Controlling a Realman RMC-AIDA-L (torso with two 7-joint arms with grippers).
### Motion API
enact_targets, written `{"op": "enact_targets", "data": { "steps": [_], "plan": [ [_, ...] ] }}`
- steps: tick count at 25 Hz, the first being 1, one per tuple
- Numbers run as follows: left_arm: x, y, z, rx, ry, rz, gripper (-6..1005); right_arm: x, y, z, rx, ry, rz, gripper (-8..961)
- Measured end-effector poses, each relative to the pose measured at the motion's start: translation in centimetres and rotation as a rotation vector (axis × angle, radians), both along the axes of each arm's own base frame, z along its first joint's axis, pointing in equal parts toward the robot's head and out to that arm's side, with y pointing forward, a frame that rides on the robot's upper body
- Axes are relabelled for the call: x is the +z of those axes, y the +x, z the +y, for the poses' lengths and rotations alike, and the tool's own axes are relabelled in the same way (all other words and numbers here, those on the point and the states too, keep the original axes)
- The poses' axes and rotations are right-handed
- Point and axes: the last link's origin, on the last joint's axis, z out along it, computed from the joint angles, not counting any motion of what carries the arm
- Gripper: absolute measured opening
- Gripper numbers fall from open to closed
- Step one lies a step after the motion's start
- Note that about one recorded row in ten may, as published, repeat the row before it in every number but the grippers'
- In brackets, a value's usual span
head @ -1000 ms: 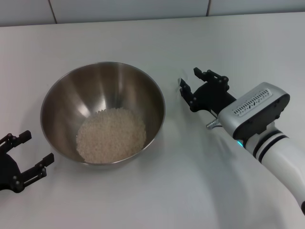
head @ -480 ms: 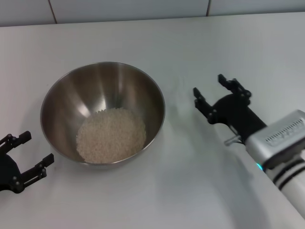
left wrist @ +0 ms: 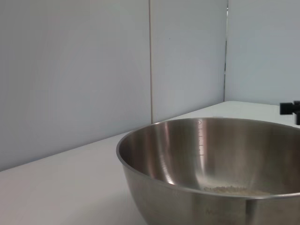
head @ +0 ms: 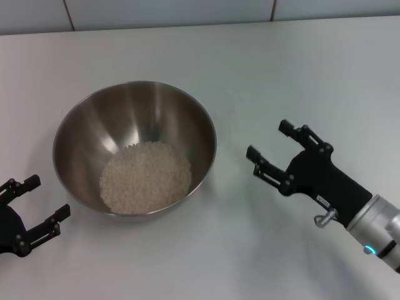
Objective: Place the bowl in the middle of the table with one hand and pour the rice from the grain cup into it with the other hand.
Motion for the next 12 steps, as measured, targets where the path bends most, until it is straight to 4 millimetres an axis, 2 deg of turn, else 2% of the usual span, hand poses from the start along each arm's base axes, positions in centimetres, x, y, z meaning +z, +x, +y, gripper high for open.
{"op": "enact_targets", "data": {
  "steps": [3,12],
  "plan": [
    [0.0,0.0,0.0,0.0,0.0,0.0,802,0.23,0.14,-0.38,0.077,-0.058,-0.012,828],
    [0.05,0.03,0.01,-0.003,0.001,0.001,802,-0.05,-0.11,-0.87,0.203,-0.156,-0.076,828]
  ]
}}
